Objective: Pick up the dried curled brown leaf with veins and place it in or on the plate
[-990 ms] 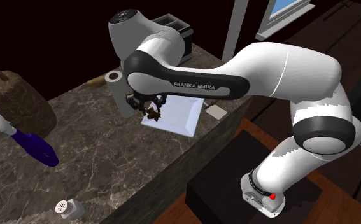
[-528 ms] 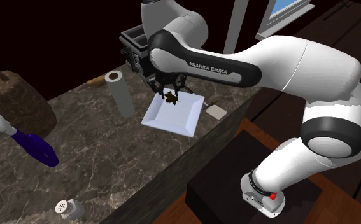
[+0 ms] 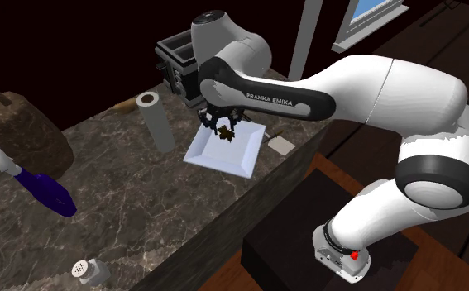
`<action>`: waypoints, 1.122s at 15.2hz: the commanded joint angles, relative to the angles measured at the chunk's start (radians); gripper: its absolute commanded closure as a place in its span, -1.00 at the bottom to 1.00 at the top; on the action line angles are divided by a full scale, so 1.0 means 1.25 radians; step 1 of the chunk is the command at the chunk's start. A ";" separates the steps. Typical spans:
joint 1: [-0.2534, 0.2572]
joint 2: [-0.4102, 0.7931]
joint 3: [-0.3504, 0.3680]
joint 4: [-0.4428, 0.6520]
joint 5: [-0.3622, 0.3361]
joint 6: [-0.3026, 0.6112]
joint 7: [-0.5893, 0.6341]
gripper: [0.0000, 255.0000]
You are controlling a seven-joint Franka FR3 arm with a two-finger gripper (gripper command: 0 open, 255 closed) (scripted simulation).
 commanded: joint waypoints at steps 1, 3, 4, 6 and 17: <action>0.001 -0.005 0.000 -0.026 0.002 0.022 -0.001 1.00; 0.001 -0.007 0.001 -0.049 0.003 0.043 -0.002 1.00; 0.001 -0.007 0.001 -0.061 0.003 0.054 -0.002 1.00; 0.002 -0.007 0.002 -0.089 0.004 0.082 -0.002 1.00; 0.002 -0.008 0.002 -0.089 0.004 0.082 -0.002 -1.00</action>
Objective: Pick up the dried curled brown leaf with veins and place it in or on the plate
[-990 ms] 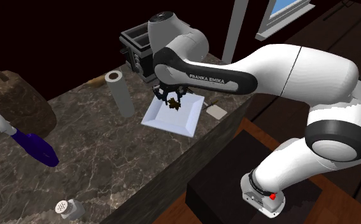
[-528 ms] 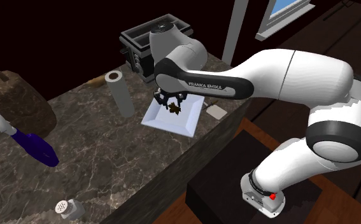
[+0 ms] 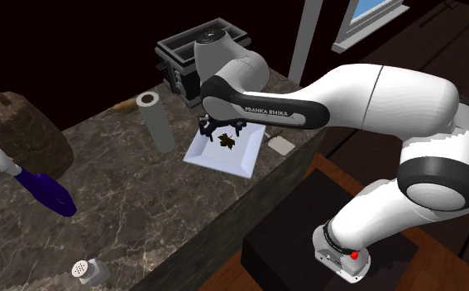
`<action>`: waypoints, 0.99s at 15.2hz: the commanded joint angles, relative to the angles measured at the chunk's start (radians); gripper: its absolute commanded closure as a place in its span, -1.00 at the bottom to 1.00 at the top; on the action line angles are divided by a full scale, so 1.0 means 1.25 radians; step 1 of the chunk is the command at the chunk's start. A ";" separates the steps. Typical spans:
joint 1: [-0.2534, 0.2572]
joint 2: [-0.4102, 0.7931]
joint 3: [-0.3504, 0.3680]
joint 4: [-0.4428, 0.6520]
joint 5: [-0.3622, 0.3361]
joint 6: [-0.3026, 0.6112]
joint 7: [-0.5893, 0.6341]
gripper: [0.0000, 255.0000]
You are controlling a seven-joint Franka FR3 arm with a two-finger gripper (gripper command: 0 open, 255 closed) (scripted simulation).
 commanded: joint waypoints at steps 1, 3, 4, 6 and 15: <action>0.000 0.000 0.000 0.000 0.000 0.000 0.000 -1.00; 0.000 0.000 0.000 0.000 0.000 0.000 0.000 -1.00; -0.001 0.002 -0.001 0.029 -0.001 -0.027 0.001 -1.00; -0.002 0.011 -0.001 0.091 -0.005 -0.081 0.004 -1.00; -0.002 0.016 -0.001 0.117 -0.006 -0.102 0.005 -1.00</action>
